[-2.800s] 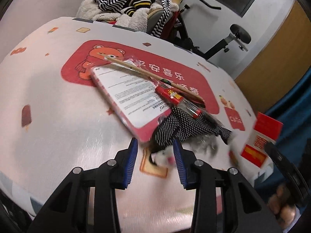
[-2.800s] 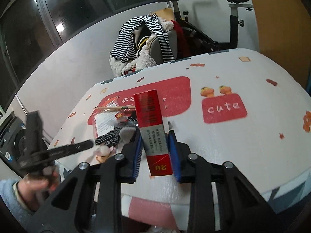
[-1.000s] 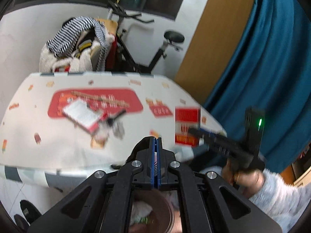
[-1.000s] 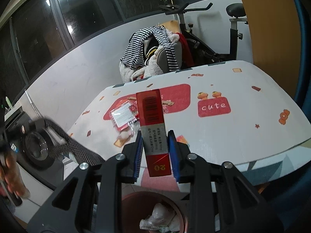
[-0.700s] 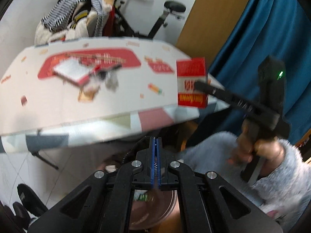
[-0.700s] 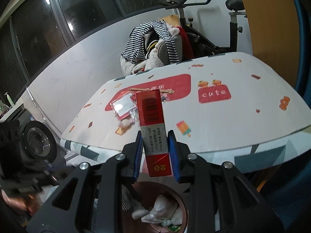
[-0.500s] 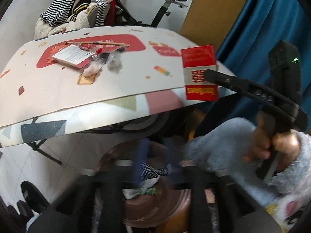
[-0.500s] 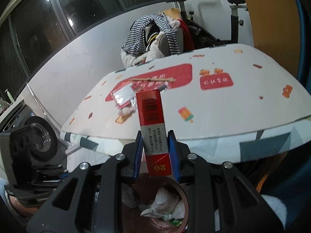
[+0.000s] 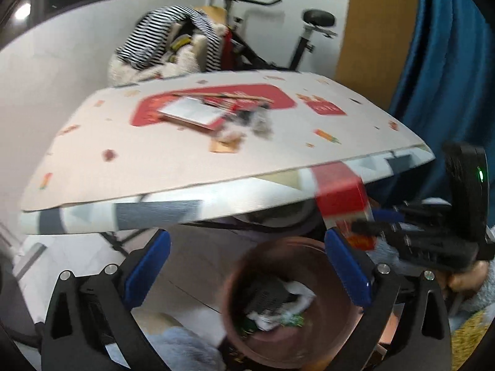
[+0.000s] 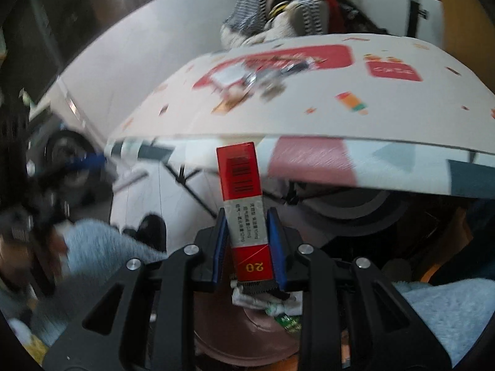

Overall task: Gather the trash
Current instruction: 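Lower both grippers over the bin and release the red box and glove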

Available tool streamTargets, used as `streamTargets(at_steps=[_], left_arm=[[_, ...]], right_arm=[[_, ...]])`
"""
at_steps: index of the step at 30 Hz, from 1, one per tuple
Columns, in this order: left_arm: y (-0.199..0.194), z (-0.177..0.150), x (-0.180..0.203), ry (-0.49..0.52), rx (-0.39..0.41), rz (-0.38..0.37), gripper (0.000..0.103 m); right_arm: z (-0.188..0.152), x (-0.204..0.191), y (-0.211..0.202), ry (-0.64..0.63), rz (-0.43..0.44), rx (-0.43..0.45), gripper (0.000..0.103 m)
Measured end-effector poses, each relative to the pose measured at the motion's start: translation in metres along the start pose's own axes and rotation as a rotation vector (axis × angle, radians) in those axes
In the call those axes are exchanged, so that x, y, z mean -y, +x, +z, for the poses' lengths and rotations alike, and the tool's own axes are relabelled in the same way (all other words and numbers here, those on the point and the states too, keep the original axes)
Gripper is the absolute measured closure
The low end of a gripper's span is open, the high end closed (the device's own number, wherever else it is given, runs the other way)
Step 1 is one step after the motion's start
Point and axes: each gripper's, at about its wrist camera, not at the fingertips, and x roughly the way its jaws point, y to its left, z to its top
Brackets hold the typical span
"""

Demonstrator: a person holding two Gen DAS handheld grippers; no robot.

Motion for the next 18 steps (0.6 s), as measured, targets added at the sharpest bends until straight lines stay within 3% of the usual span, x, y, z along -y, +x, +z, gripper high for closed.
streamTargets(at_steps=[7,13,18], left_arm=[[-0.008,-0.012,-0.020,-0.068,0.092,0.099,0.006],[-0.003,-0.019,-0.016,-0.058,0.106,0.153,0.006],[0.010,-0.020,-0.006,-0.006,0.068,0.190,0.006]], right_arm=[[-0.020,-0.017,0.038,-0.076,-0.037,-0.141,0.074],[-0.031,-0.022,0.058,-0.093,-0.069,-0.215,0.074],[-0.036,-0.022,0.066,-0.090,-0.084,-0.239,0.073]])
